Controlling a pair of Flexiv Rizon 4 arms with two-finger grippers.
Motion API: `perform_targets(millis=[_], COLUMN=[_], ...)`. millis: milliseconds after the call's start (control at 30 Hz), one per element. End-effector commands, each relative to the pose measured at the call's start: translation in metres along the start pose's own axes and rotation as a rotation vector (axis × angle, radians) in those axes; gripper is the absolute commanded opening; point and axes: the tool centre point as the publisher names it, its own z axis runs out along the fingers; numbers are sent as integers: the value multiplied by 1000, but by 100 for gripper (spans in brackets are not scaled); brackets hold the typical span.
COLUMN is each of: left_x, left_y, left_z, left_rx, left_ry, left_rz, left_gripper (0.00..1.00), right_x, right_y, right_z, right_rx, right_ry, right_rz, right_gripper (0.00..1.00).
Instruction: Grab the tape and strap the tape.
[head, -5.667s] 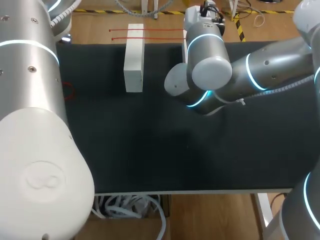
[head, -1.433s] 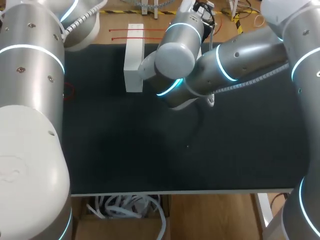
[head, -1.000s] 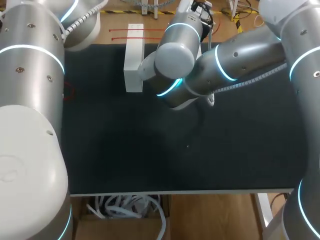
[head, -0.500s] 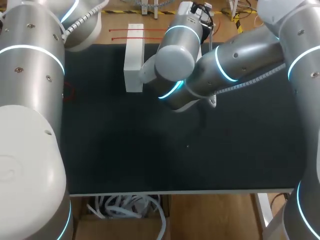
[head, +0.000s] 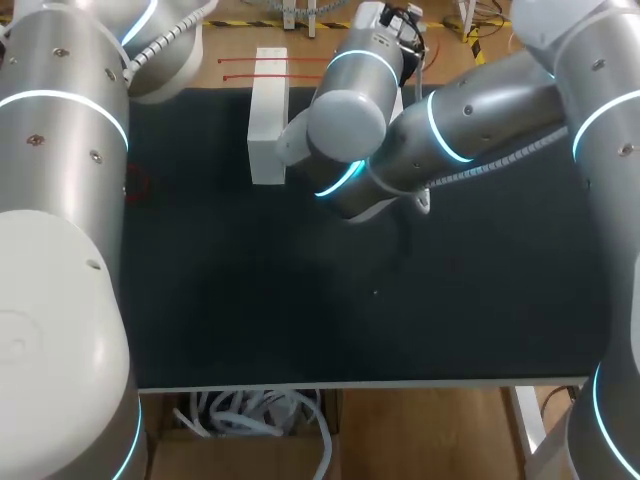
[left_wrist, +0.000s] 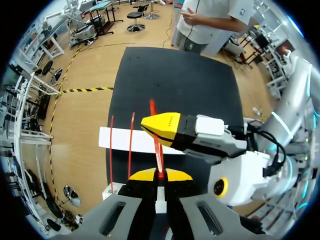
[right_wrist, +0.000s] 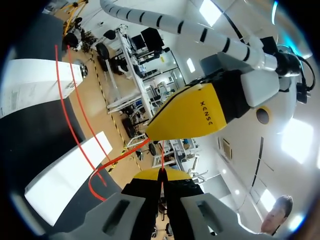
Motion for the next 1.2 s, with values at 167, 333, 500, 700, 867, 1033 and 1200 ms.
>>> perform_targets(millis=[167,333,500,700,867,1033,1200], left_x=[-6,-6,-6,-6,-6,-6,-6], left_y=[-3,-3,-3,-3,-3,-3,-3], left_z=[-4,-4,-4,-4,-4,-4,-4], left_rx=[-12,-12,-12,-12,-12,-12,-12], left_ry=[15,15,15,15,15,15,15], left_rz=[0,0,0,0,0,0,0], left_gripper=[0,0,0,0,0,0,0], right_x=[0,0,-1,-2,-2,-3,-4], right_y=[4,4,3,5,5,4,4], right_z=[1,1,2,1,0,0,-2], right_rx=[1,-3,-6,-11,-16,-10,-8], right_ry=[7,7,7,5,4,-1,-6], right_rz=[-3,-7,-9,-10,-9,-9,-9], right_gripper=[0,0,0,0,0,0,0])
